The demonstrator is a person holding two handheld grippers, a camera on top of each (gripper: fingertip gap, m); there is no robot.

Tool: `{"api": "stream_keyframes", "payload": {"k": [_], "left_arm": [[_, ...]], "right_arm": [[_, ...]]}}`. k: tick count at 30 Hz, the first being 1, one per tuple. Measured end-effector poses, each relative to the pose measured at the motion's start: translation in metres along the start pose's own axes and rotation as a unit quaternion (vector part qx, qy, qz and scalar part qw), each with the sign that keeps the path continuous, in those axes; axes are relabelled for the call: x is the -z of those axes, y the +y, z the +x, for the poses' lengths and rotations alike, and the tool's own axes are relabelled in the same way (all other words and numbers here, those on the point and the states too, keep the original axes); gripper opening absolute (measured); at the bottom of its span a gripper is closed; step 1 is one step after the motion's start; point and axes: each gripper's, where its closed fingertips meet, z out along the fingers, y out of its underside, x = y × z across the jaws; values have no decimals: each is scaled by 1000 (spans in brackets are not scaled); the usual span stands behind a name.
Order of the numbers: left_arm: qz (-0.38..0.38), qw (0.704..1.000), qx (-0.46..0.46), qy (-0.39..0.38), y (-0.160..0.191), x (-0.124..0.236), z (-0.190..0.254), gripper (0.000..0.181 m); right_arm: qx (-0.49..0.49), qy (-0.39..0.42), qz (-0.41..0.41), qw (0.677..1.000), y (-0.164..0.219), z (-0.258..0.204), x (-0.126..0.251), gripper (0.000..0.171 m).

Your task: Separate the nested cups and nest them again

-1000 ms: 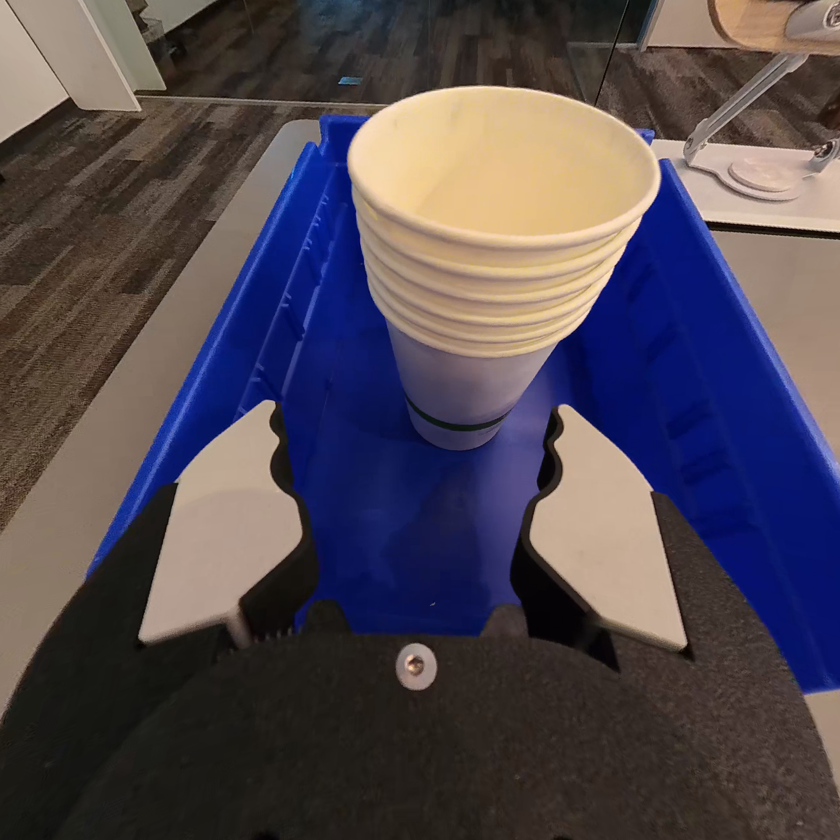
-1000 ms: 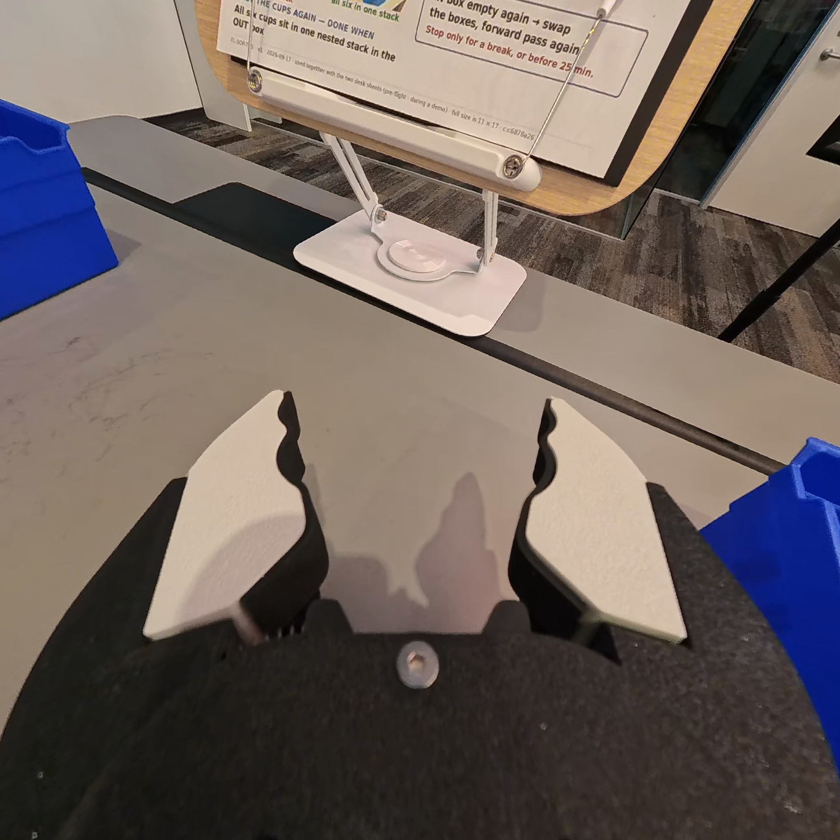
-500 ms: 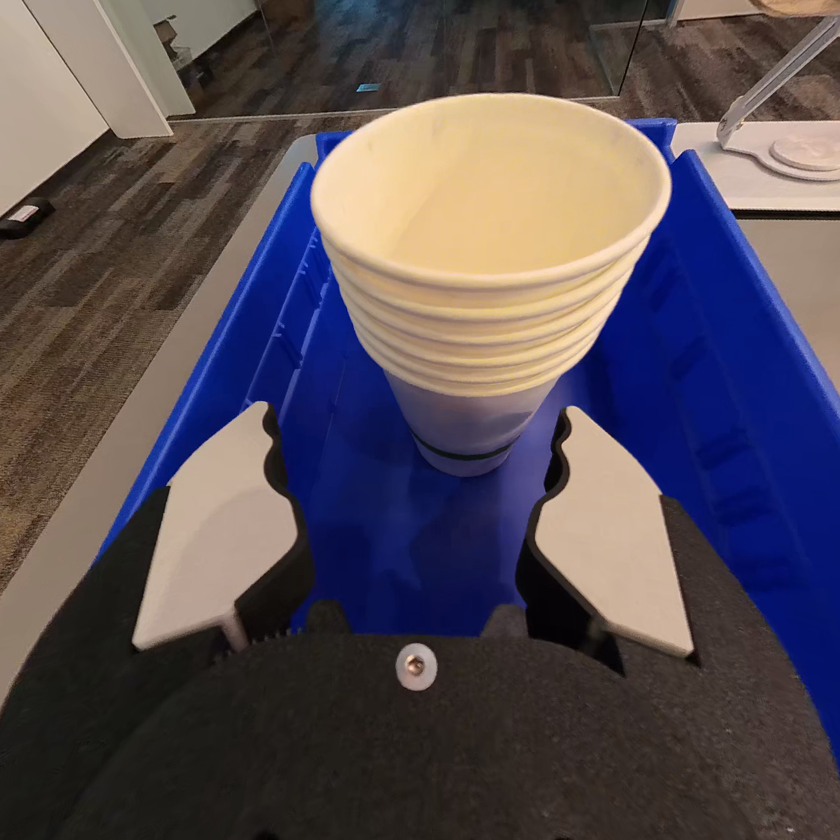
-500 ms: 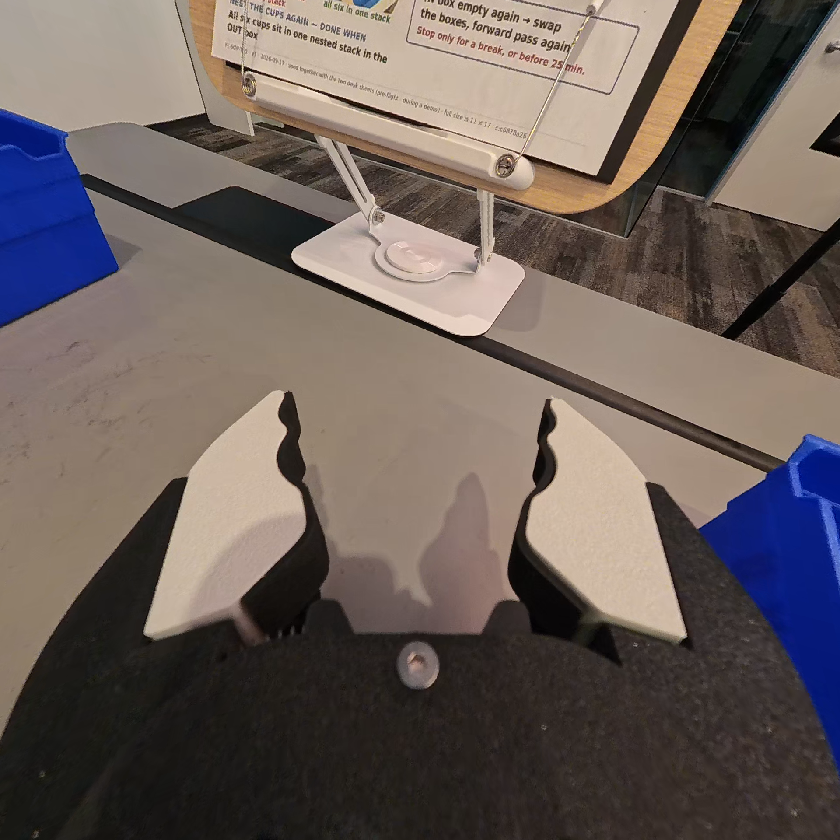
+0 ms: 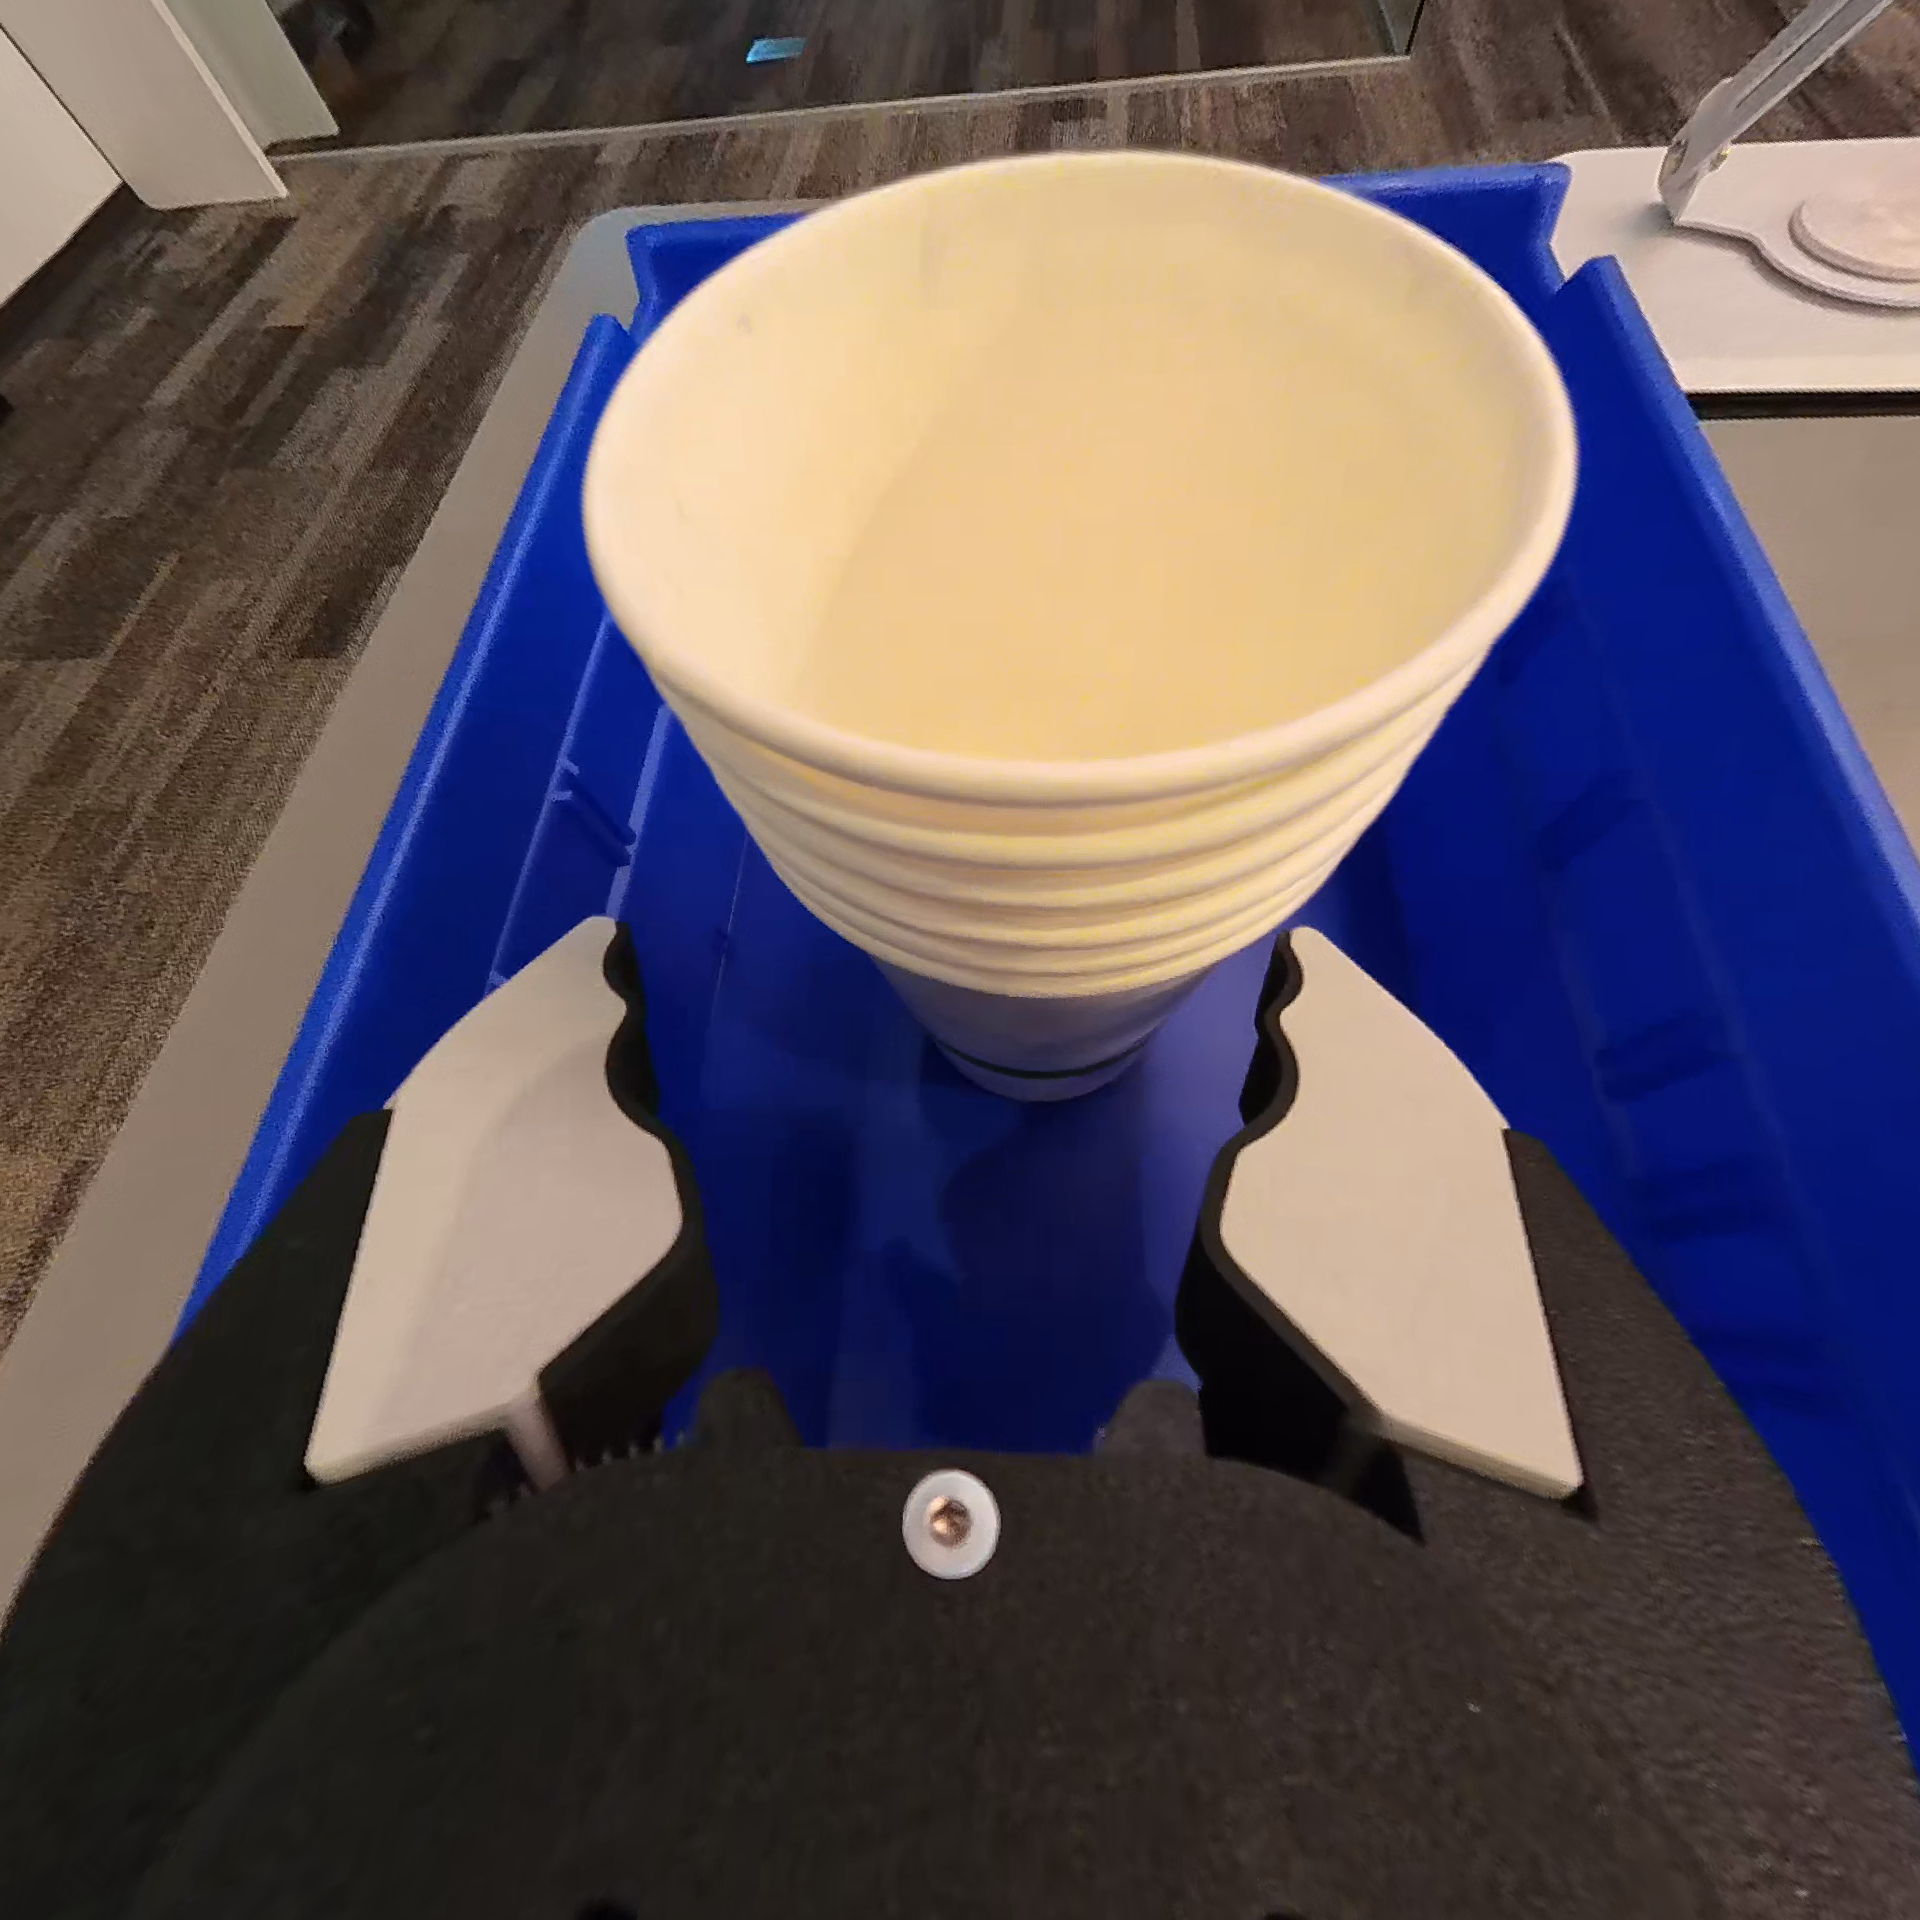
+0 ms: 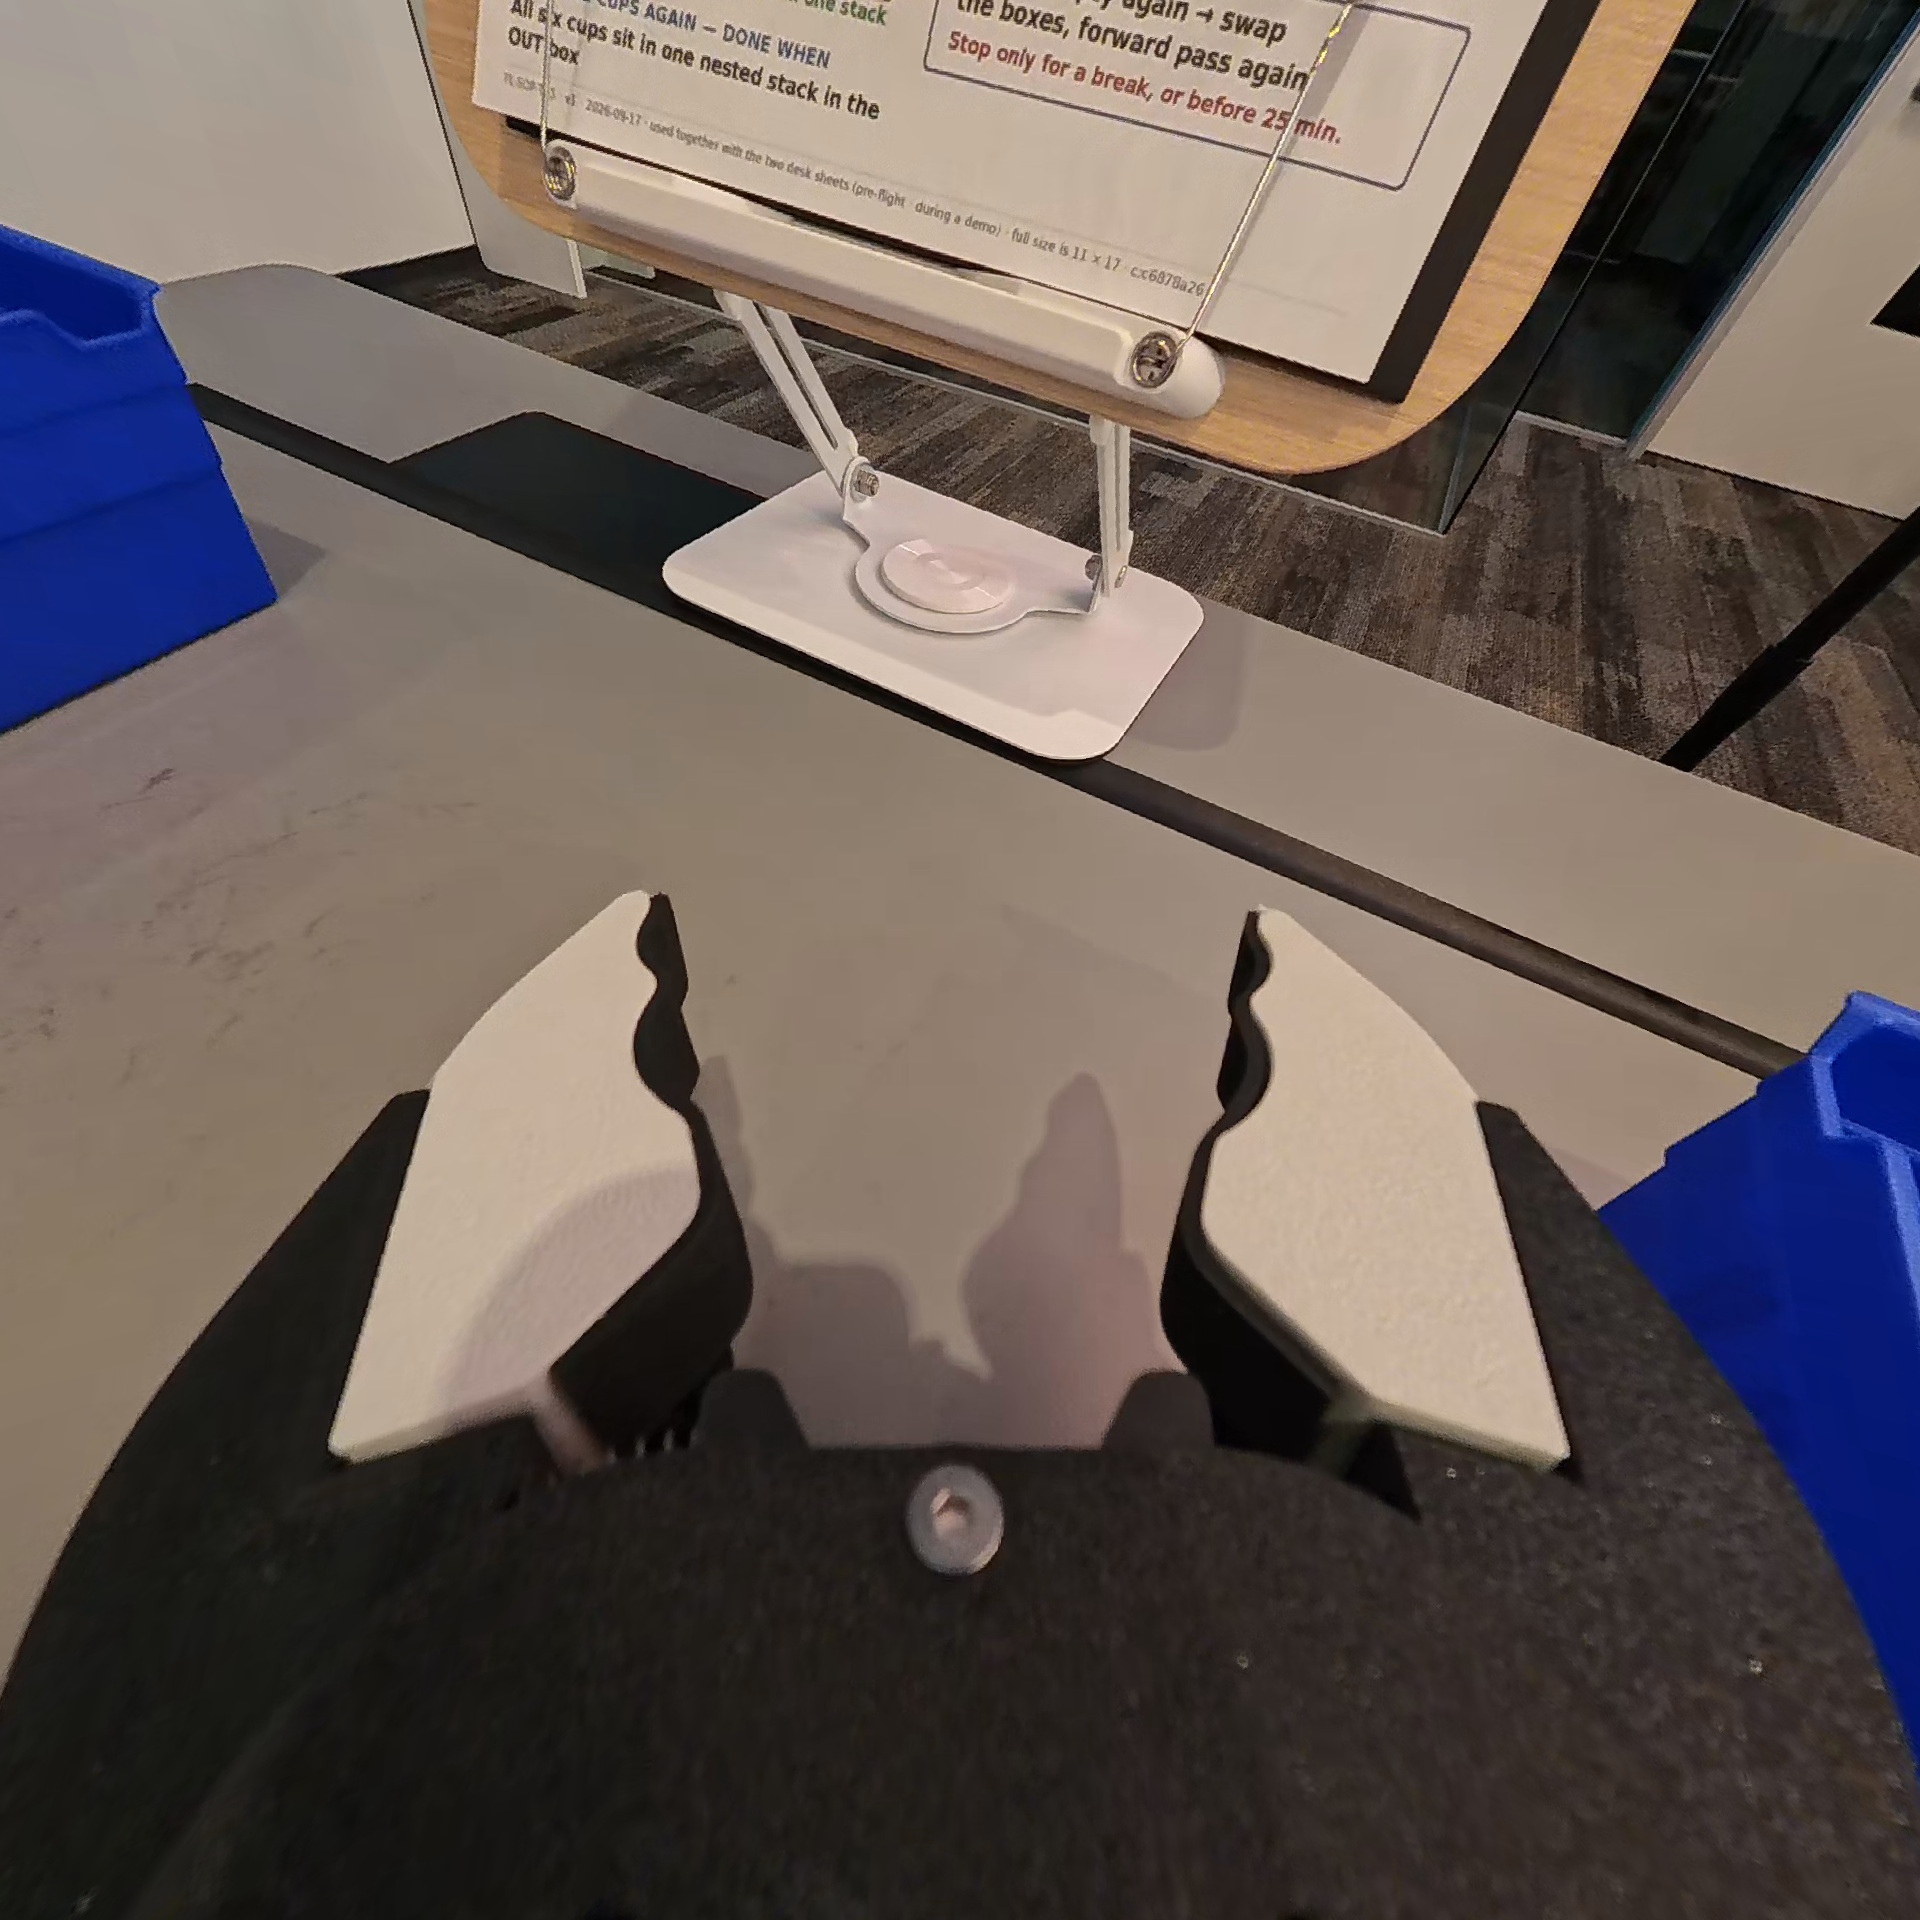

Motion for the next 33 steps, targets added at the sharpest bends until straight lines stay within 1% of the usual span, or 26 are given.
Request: {"api": "stream_keyframes", "payload": {"k": [3,7,10,14,17,33], "left_arm": [[-4,1000,8,9,-3,0,4,114],[-2,1000,2,1,-9,-3,4,114],[-20,1000,-2,-2,-7,-9,6,115],[-16,1000,8,2,-12,-13,8,114],[-28,1000,5,1,-10,-17,8,114],[-15,1000,-1,-10,-22,-33,9,113]], "right_arm": [[0,0,0,1000,0,0,0,99],[-1,-1,1,1000,-1,1,0,99],[-1,-2,2,1000,-1,1,1,99],[-1,-3,3,1000,-2,2,1,99],[-2,-3,2,1000,-1,3,1,99],[0,-6,4,1000,-2,2,1,99]]}}
